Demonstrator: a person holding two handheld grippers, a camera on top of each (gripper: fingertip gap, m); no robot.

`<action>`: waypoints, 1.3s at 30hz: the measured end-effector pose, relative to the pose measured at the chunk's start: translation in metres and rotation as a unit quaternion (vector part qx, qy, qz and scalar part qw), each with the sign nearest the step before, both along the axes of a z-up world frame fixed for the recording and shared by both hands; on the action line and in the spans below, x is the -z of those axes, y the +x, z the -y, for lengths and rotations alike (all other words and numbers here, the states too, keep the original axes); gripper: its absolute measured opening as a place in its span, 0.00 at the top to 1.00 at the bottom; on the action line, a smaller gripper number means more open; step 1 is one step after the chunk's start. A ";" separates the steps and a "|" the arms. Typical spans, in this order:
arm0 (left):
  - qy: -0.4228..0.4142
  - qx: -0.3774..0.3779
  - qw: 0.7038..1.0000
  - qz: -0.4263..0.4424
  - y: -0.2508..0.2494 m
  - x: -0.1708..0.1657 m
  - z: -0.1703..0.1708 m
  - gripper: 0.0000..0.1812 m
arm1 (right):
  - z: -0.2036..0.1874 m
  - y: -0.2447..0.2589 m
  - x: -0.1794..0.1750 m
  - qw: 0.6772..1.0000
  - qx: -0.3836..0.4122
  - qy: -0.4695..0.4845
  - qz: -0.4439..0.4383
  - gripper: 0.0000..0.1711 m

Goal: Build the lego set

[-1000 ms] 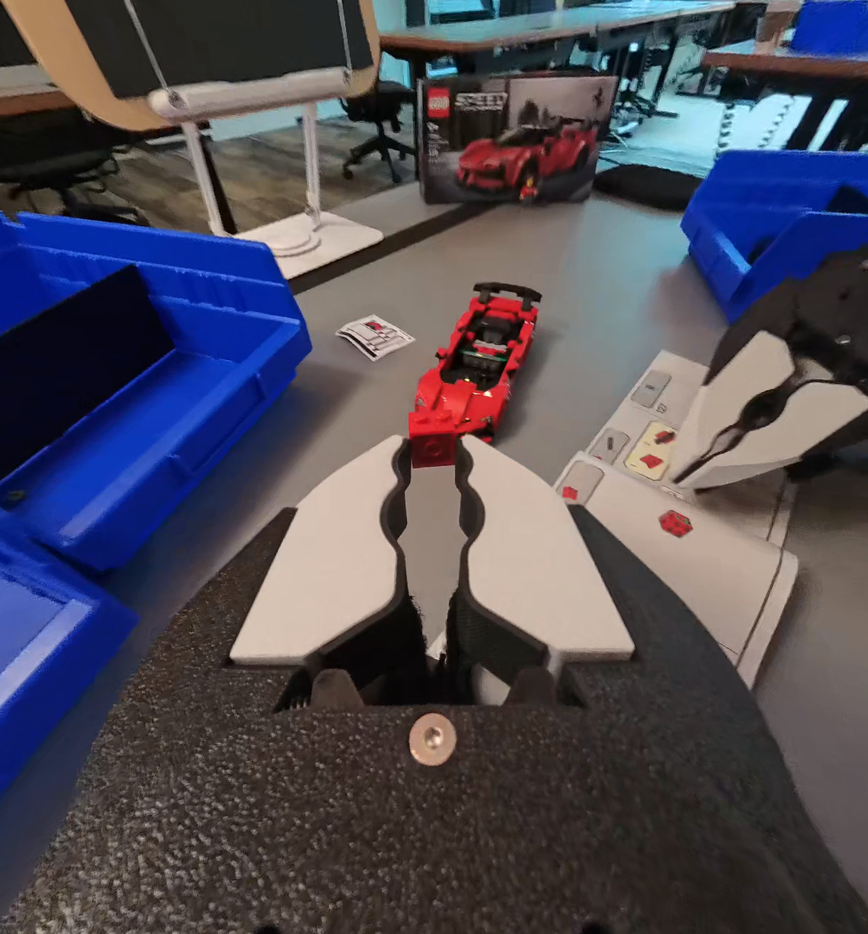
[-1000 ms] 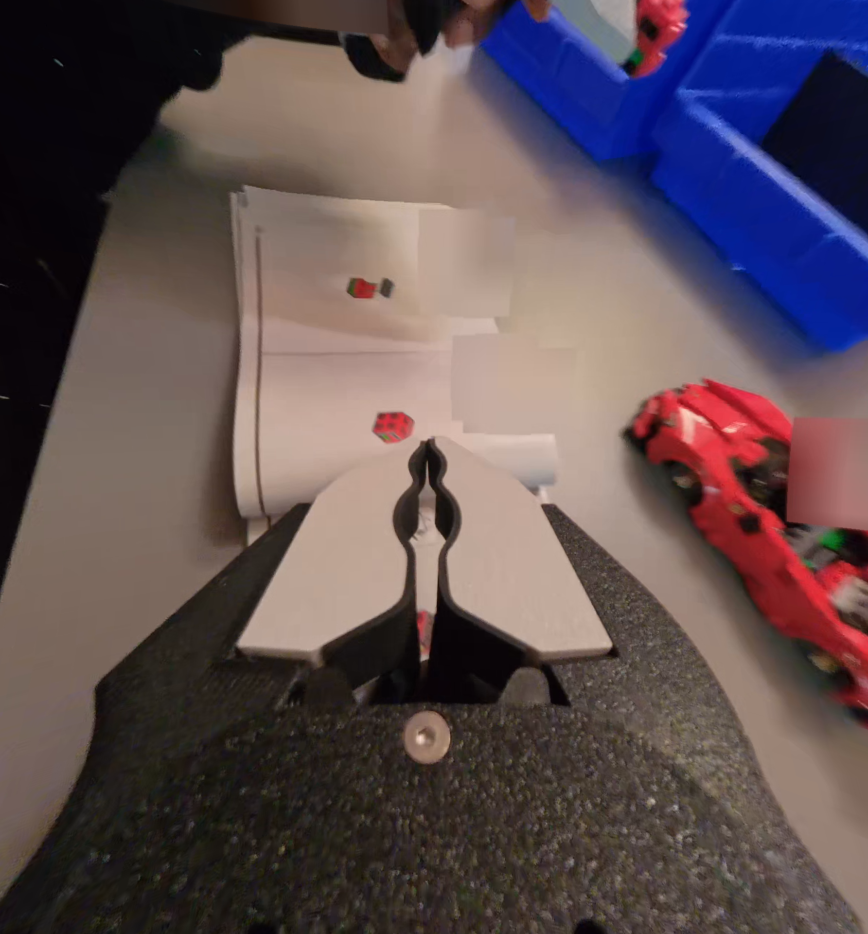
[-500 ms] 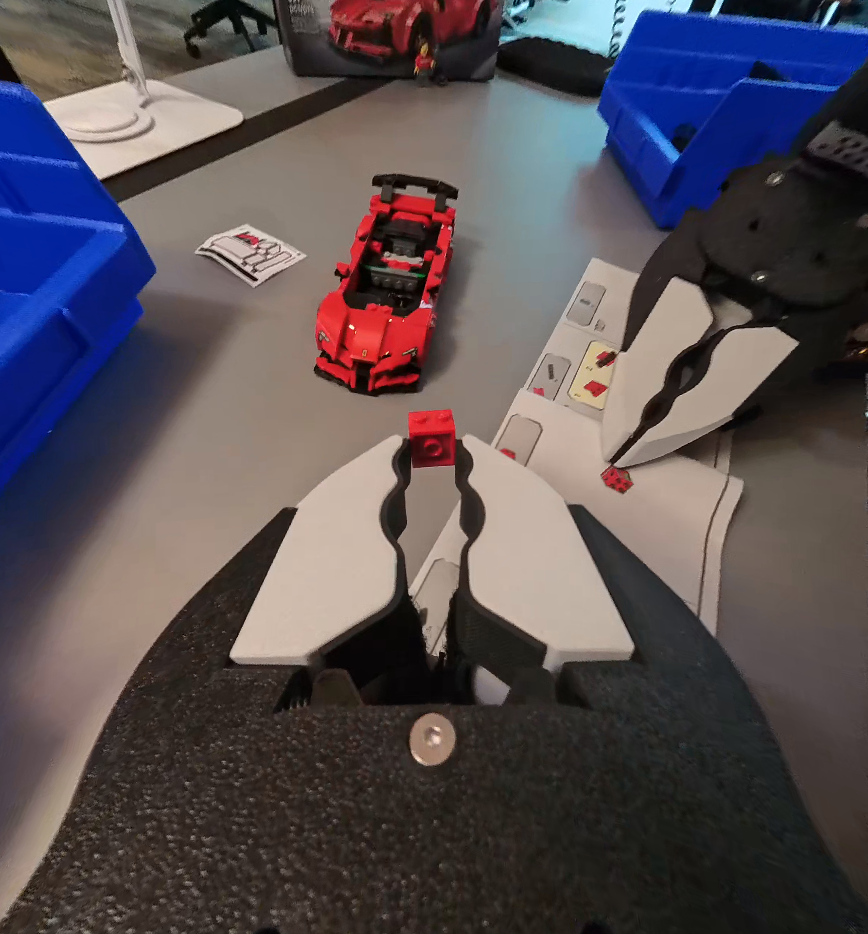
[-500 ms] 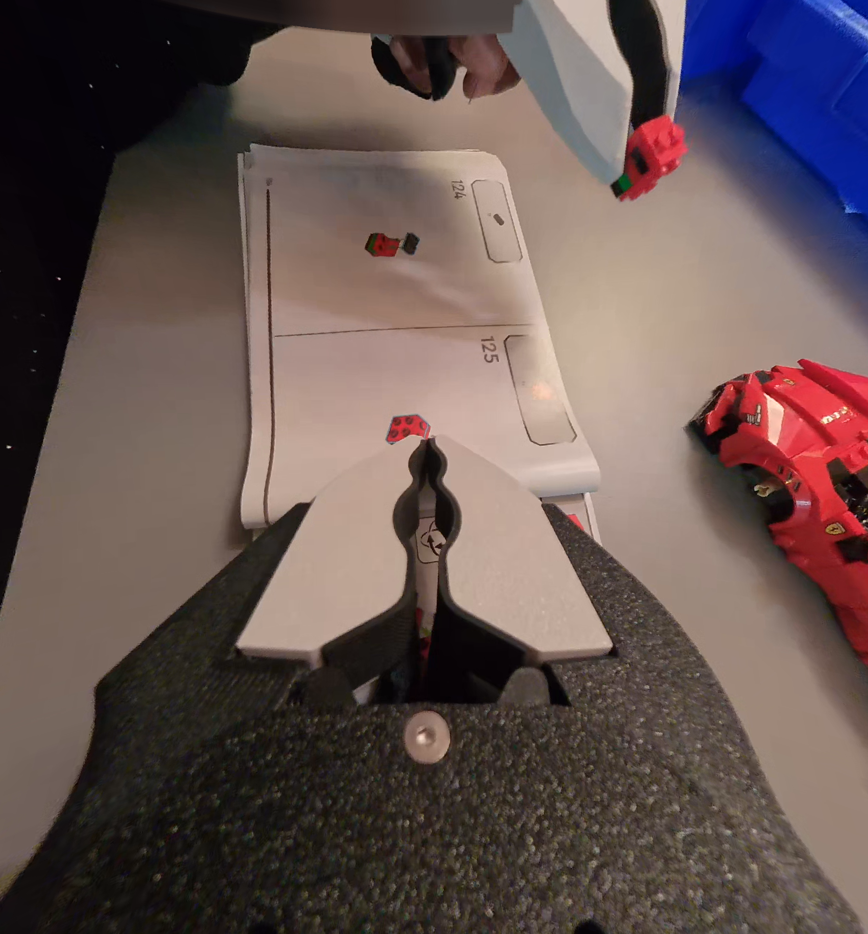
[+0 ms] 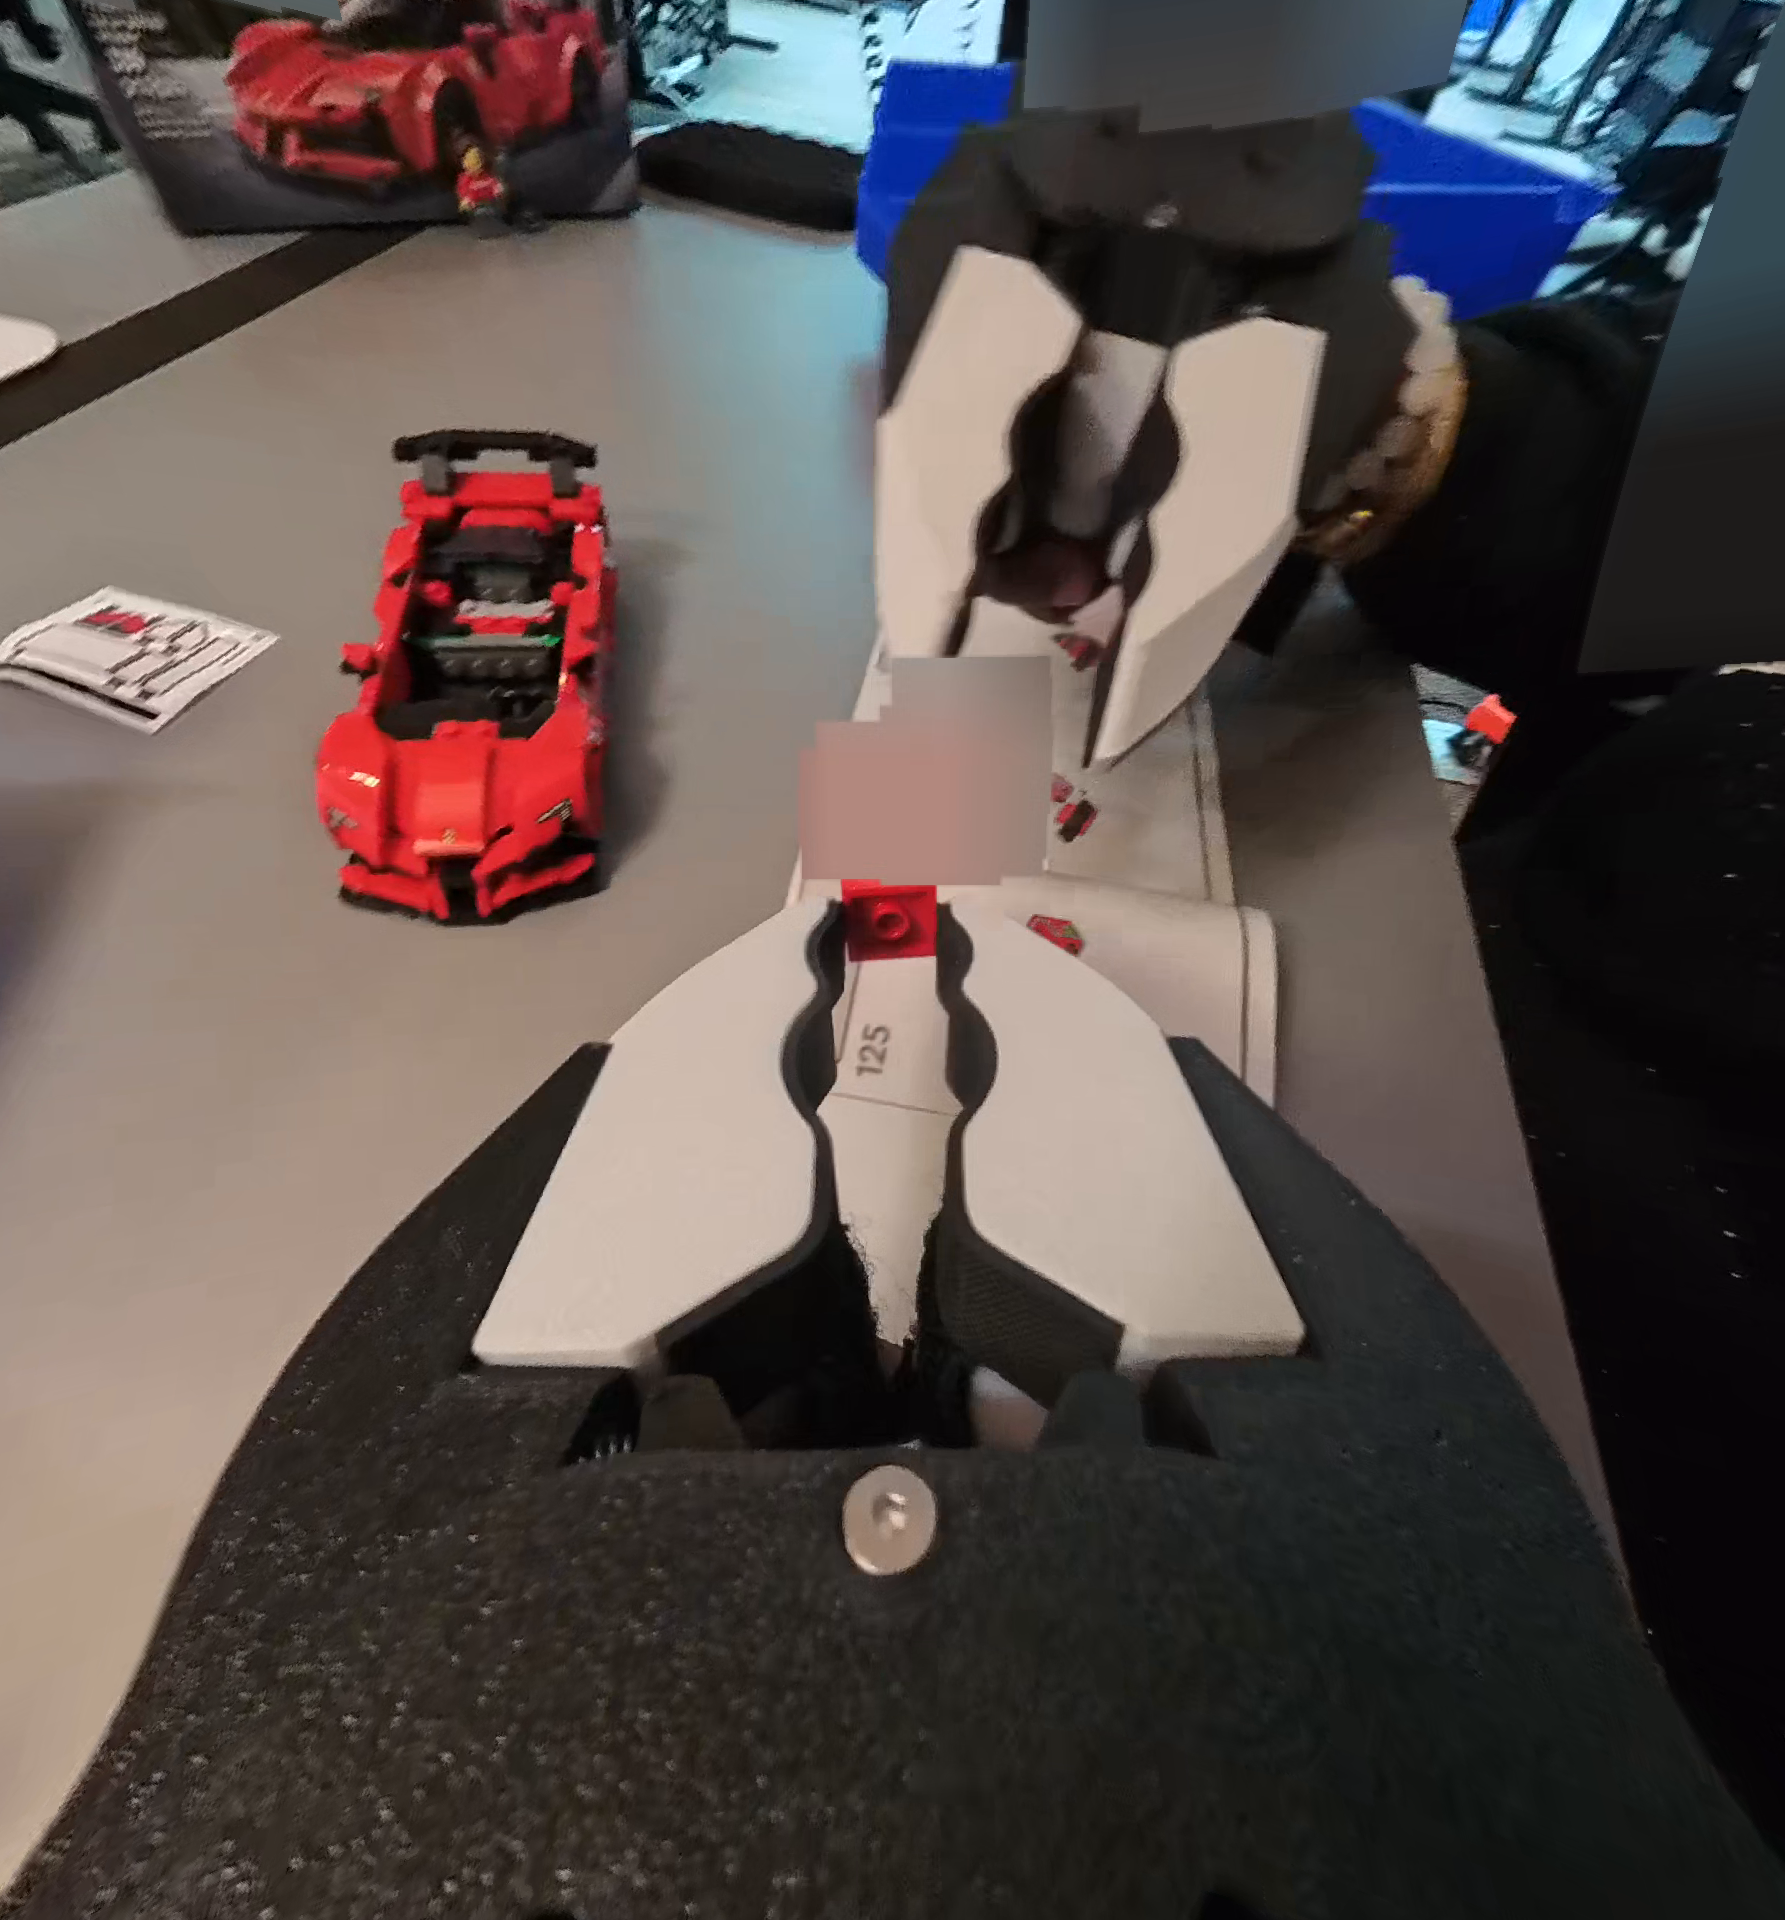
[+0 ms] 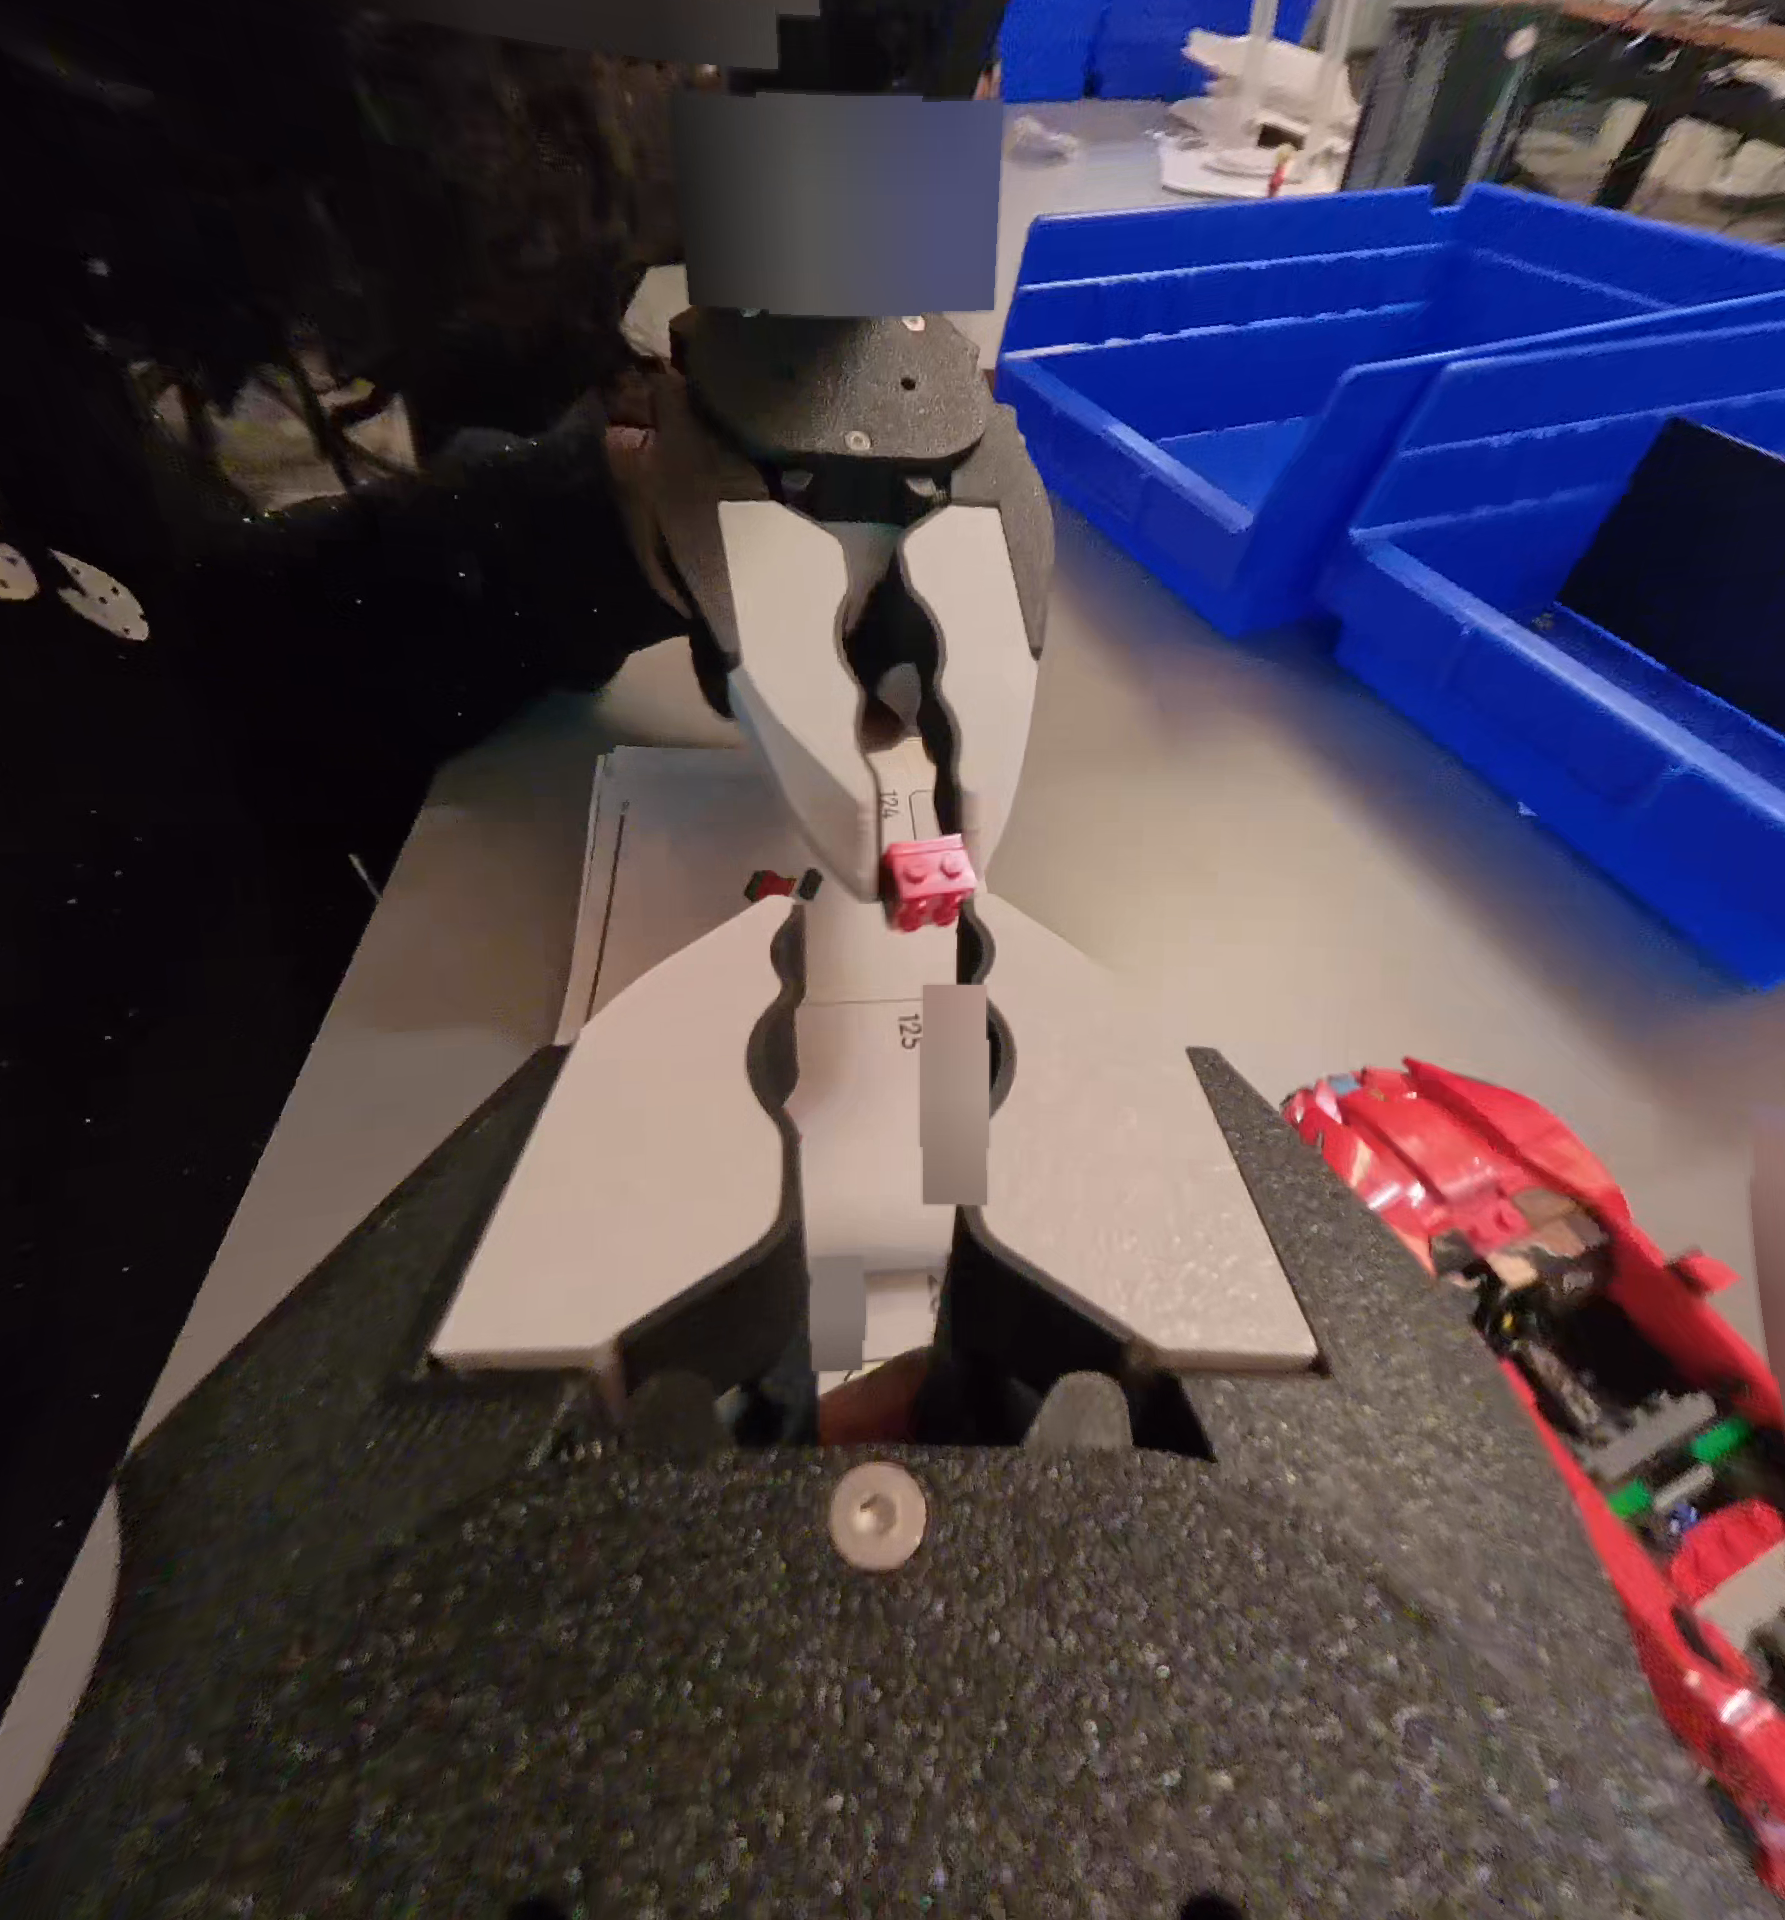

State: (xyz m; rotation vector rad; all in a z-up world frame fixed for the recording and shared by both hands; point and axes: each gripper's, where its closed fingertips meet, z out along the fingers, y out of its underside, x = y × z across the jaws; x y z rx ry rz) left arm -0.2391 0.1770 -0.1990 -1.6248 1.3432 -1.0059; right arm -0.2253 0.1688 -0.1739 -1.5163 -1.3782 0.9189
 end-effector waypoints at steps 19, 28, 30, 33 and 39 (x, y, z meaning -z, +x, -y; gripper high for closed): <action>-0.007 -0.209 0.975 -0.076 -0.091 -0.001 -0.052 0.89 | -0.079 -0.051 0.044 0.979 0.074 -0.060 0.178 0.90; 0.014 -0.254 0.967 -0.008 -0.113 -0.030 -0.057 0.91 | -0.099 -0.066 0.083 0.958 0.125 -0.079 0.247 0.90; 0.010 -0.246 0.969 -0.013 -0.110 -0.027 -0.056 0.91 | -0.099 -0.063 0.081 0.956 0.127 -0.076 0.254 0.81; 0.002 -0.220 0.975 -0.026 -0.101 -0.021 -0.049 0.91 | -0.095 -0.049 0.061 0.961 0.132 -0.060 0.235 0.81; 0.003 -0.089 0.991 -0.105 -0.053 -0.003 -0.011 0.93 | -0.053 0.037 0.044 0.963 0.152 -0.028 0.221 0.98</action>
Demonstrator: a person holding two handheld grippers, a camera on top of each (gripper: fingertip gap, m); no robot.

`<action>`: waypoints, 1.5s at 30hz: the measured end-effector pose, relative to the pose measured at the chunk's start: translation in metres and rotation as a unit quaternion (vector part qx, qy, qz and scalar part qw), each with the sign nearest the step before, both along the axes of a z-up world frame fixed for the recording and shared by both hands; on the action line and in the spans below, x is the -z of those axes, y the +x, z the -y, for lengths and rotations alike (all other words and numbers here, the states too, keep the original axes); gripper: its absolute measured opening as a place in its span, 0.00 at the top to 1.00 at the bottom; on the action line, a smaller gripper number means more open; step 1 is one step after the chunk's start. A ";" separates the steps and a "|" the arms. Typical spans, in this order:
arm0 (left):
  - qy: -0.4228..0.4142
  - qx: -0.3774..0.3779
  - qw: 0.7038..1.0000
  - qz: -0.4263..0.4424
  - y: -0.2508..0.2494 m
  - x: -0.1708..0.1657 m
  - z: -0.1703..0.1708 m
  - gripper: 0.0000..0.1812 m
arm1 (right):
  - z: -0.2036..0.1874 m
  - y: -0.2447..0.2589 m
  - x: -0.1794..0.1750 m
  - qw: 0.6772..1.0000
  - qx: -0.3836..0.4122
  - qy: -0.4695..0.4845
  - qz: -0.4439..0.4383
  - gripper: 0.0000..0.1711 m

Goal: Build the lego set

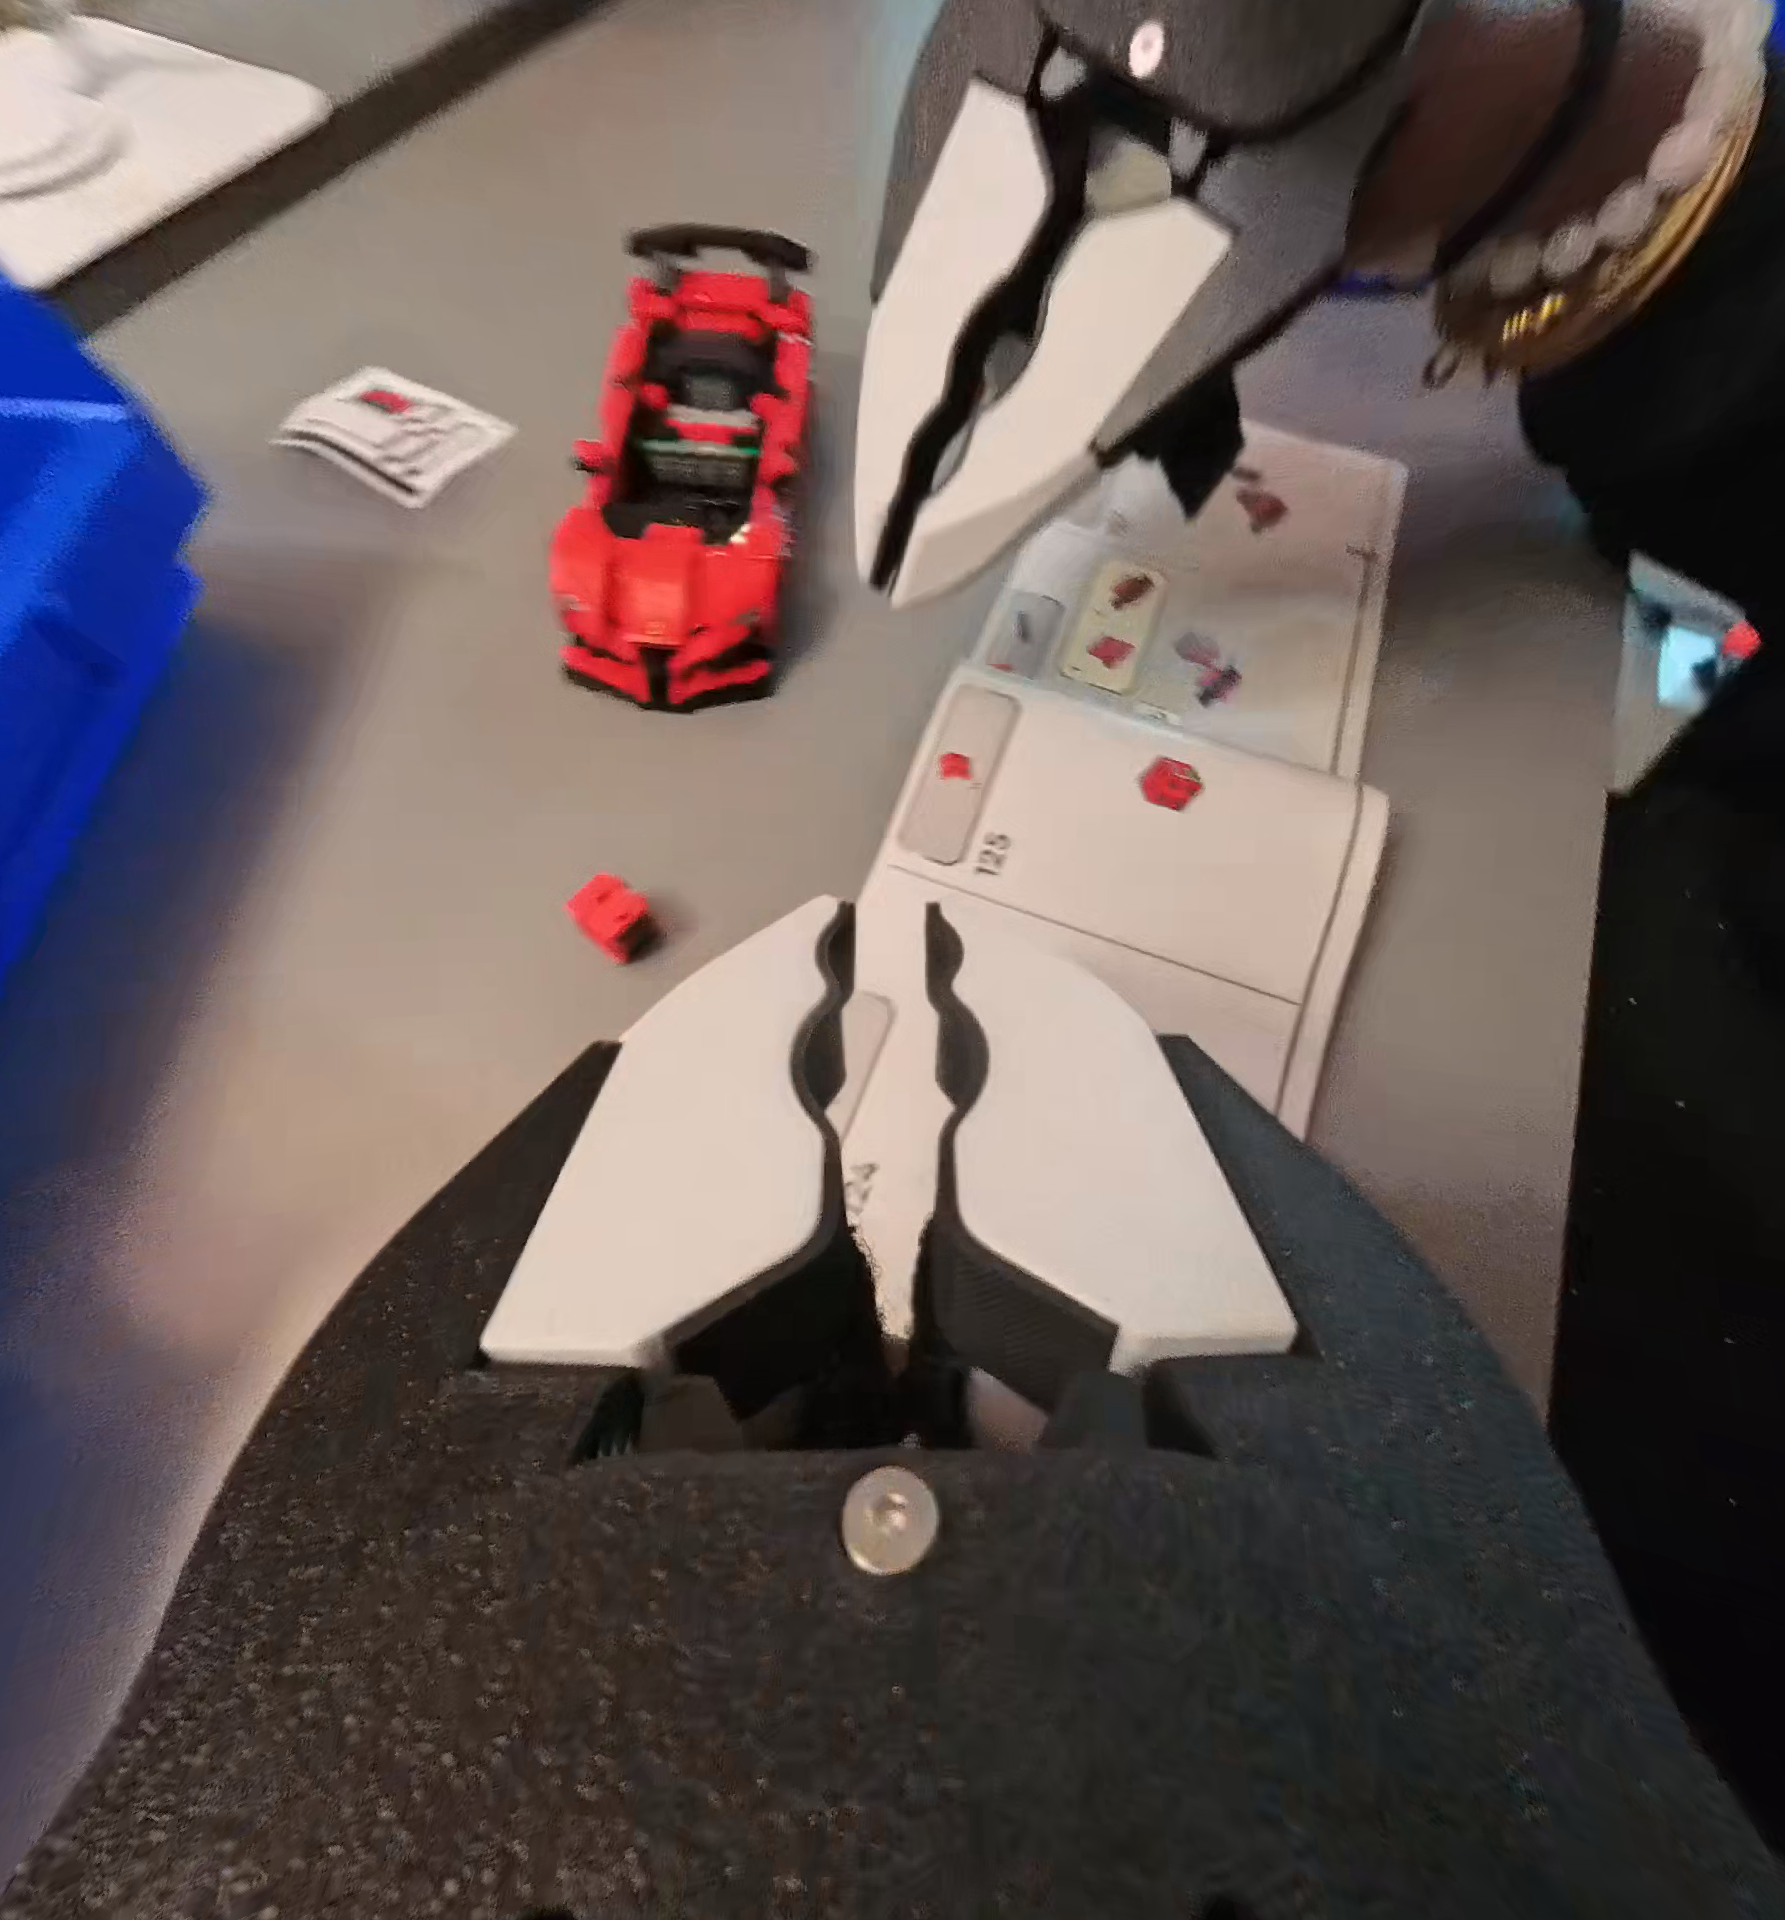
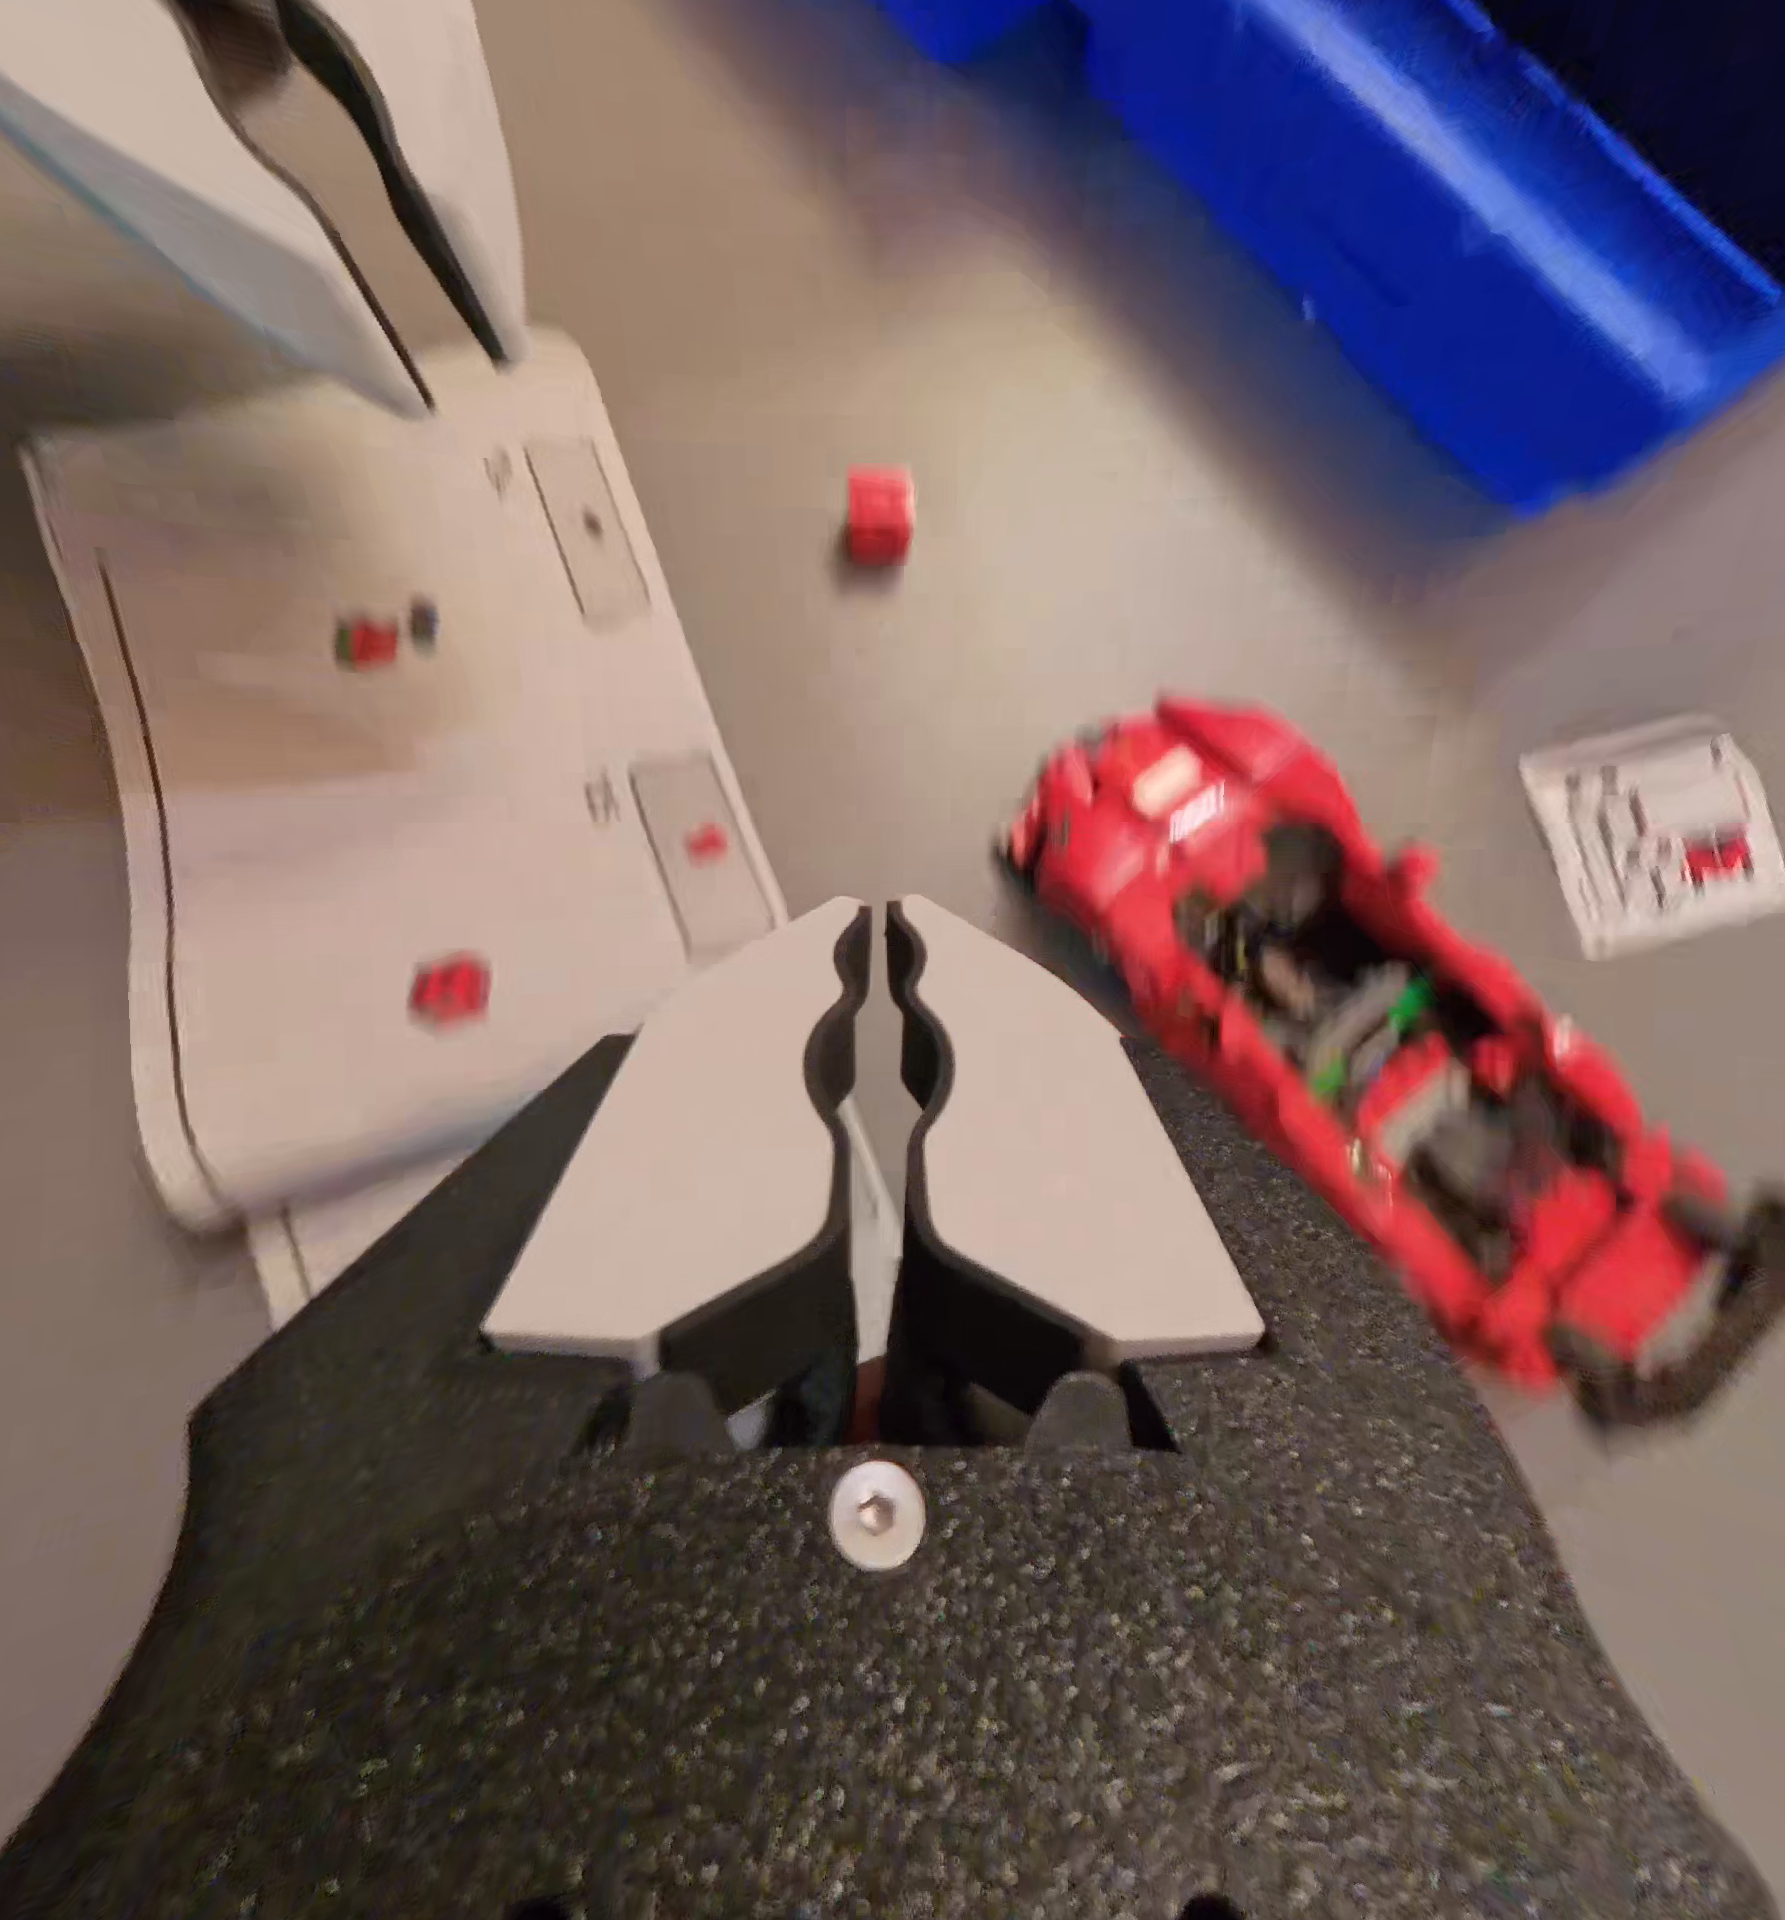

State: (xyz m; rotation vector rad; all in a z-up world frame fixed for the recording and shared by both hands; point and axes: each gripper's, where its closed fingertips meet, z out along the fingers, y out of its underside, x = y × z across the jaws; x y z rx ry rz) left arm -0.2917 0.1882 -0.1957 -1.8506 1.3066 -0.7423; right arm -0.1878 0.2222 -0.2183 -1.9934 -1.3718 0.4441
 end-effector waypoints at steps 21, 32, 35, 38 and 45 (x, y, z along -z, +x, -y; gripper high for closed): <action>-0.068 0.076 0.994 -0.050 0.105 0.053 0.033 1.00 | 0.066 0.066 0.044 0.990 0.020 -0.097 -0.103 0.95; -0.071 0.021 0.996 -0.043 0.092 0.058 0.022 1.00 | 0.066 0.066 0.041 0.996 0.017 -0.031 -0.086 0.95; -0.077 0.025 0.996 -0.039 0.092 0.058 0.022 1.00 | 0.090 0.065 -0.005 0.988 0.004 0.017 -0.154 0.93; -0.075 0.030 0.996 -0.044 0.092 0.058 0.021 1.00 | 0.125 0.100 -0.068 0.978 0.022 0.043 -0.205 0.87; -0.081 0.037 0.993 -0.074 0.091 0.059 0.021 1.00 | 0.153 0.312 -0.127 0.970 0.220 0.104 -0.018 0.83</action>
